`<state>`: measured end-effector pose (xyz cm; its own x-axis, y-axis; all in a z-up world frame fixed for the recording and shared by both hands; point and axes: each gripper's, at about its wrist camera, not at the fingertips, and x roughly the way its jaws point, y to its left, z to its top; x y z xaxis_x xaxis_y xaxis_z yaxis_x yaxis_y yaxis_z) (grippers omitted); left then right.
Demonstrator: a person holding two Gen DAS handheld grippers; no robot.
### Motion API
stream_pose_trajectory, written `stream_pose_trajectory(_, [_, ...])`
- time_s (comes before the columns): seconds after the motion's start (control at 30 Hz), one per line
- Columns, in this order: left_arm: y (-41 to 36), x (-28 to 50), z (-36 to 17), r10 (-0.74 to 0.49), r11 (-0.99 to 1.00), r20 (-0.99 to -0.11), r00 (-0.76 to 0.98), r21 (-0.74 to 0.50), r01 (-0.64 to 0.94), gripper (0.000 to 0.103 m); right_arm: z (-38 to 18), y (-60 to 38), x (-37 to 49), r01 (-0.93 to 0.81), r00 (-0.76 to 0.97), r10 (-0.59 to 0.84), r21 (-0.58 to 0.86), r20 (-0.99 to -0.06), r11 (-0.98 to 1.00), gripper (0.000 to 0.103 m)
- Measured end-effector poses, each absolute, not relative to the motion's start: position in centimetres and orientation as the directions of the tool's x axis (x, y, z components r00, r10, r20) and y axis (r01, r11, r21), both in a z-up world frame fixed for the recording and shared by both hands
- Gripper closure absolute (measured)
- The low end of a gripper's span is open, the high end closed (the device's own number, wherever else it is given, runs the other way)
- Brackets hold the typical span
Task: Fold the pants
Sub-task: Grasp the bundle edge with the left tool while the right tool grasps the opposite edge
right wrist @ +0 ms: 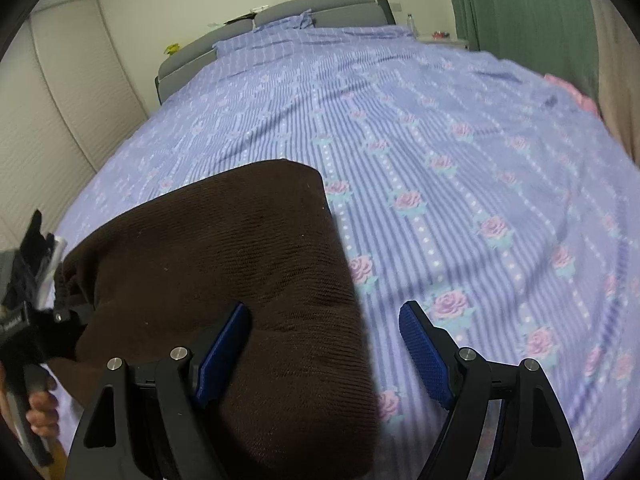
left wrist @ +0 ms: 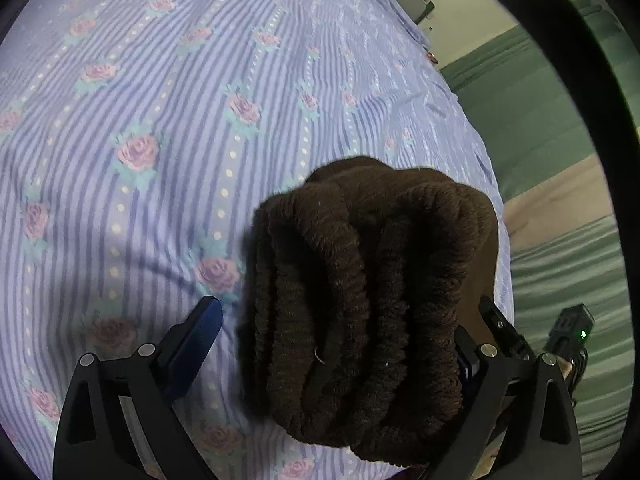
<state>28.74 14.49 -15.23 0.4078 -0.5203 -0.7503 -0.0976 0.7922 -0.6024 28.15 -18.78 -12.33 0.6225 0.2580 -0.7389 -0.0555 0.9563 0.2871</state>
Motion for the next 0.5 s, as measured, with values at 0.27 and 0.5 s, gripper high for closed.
stream_pose_trajectory(0.27, [14.4,28.6,-17.3,-0.623,0.714,-0.685,0.378,-0.695,-0.083,0.005,-13.9,-19.1,28.6,-0.041,0.601,0.321,0.373,-0.732,0.927,0.025])
stream_pose_trajectory(0.5, [14.3,29.0,-17.3,-0.619,0.699,-0.667,0.414,-0.708,-0.096,0.005,-15.0,-18.6,30.0,-0.07,0.578,0.381,0.422,-0.722,0.904,0.025])
